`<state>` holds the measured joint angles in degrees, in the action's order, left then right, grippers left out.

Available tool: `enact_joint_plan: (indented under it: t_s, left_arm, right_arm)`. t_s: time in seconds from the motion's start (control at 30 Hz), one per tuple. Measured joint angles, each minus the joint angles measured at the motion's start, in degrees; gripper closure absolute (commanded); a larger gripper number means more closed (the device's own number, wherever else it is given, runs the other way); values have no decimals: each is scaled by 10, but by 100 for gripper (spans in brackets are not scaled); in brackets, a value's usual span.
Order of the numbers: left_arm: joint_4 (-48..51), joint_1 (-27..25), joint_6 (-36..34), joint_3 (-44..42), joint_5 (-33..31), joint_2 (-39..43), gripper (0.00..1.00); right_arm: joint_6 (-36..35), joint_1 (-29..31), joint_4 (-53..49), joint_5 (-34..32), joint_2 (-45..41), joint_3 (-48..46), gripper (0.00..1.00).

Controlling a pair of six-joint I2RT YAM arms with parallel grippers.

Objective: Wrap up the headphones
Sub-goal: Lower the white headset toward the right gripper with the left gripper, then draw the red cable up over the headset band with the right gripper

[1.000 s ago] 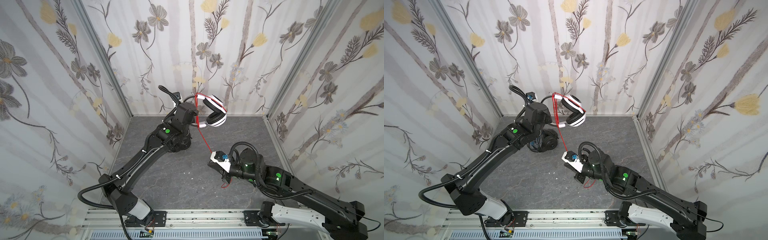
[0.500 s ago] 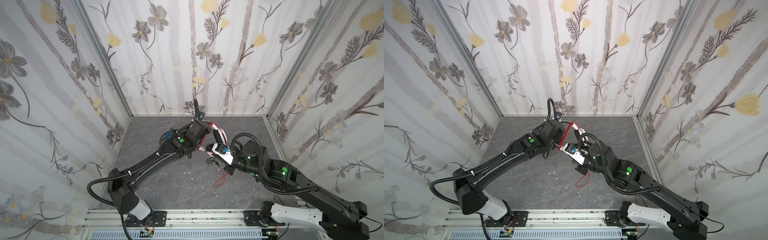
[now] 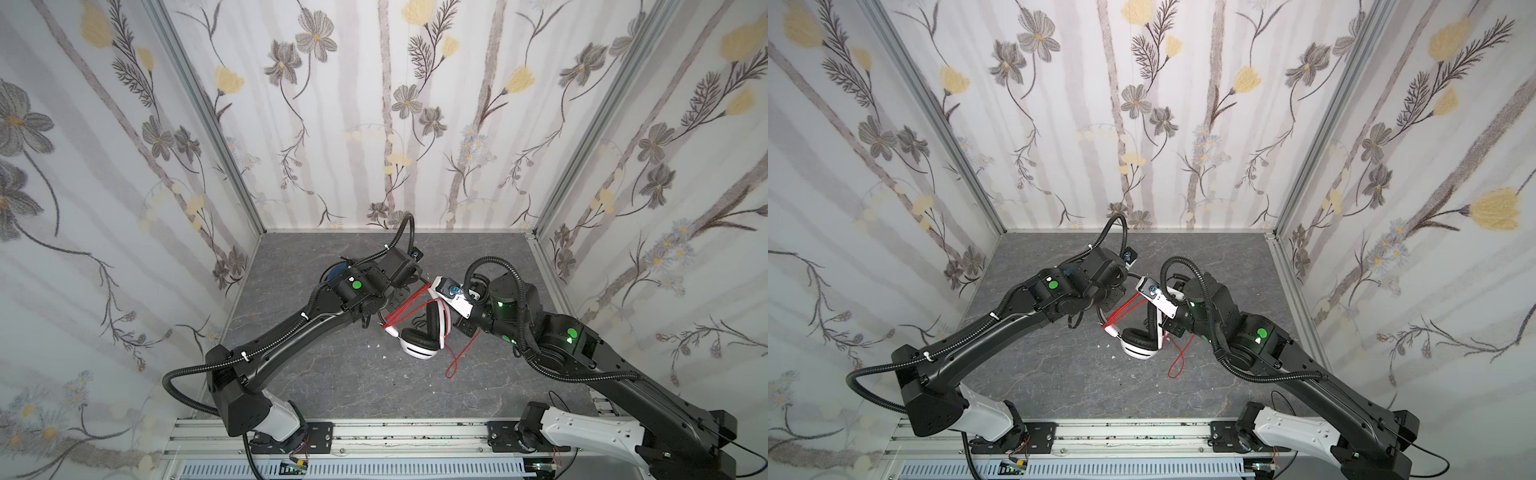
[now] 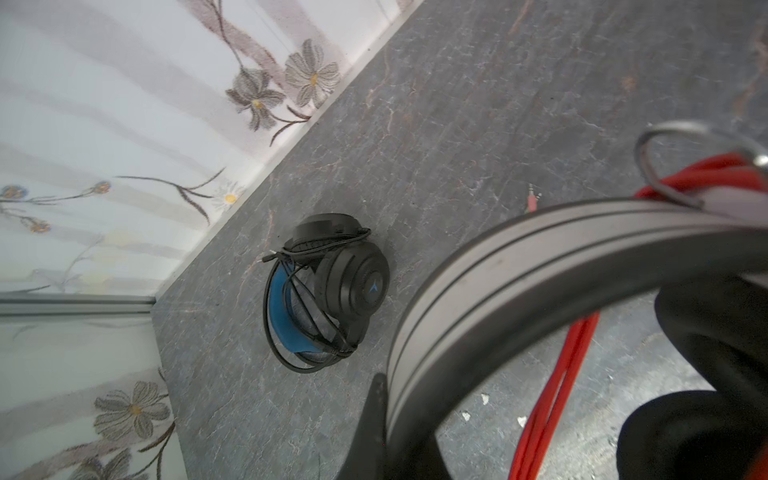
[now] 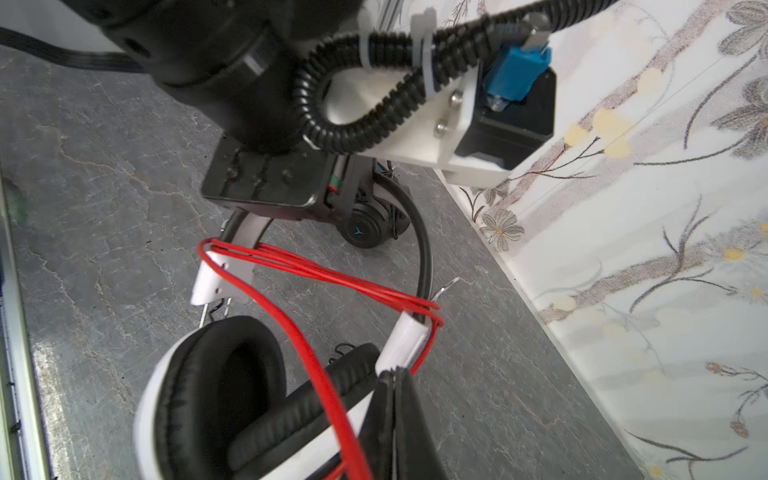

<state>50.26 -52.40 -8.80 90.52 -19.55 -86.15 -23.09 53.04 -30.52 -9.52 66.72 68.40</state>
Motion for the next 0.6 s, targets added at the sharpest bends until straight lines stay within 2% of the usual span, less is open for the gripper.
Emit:
enact_joint_plan:
  t_s: [0.33,0.6]
  left_arm:
    - [44,-30,4,19,64,11,100]
    - [69,-52,11,51,76,2,100]
  right_arm:
    - [0,-65,28,-11,-22,-52,90]
    - [12,-108,59,14,-29,-83,91]
